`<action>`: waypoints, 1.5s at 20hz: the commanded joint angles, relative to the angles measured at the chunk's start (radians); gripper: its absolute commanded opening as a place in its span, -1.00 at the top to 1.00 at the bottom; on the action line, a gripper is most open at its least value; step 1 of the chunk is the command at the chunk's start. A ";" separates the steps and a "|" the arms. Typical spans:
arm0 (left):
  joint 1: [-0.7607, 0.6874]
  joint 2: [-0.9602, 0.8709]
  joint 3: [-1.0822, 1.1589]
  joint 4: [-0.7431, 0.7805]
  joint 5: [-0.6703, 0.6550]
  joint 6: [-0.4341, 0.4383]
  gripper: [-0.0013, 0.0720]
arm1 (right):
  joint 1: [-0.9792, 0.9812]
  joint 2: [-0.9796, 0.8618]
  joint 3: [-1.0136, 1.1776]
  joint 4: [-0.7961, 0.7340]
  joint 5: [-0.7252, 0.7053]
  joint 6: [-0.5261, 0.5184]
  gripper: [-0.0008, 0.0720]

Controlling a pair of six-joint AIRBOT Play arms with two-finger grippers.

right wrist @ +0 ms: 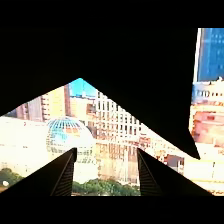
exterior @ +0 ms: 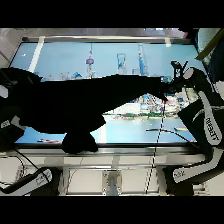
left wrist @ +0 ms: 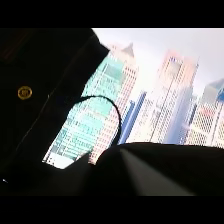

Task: Fold the clothes and pants, and hang the long-sleeved shirts on hangers.

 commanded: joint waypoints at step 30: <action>0.288 0.116 -0.437 -0.122 -0.217 0.008 -0.78 | 0.601 -0.115 -0.402 0.961 -0.098 -0.294 -0.27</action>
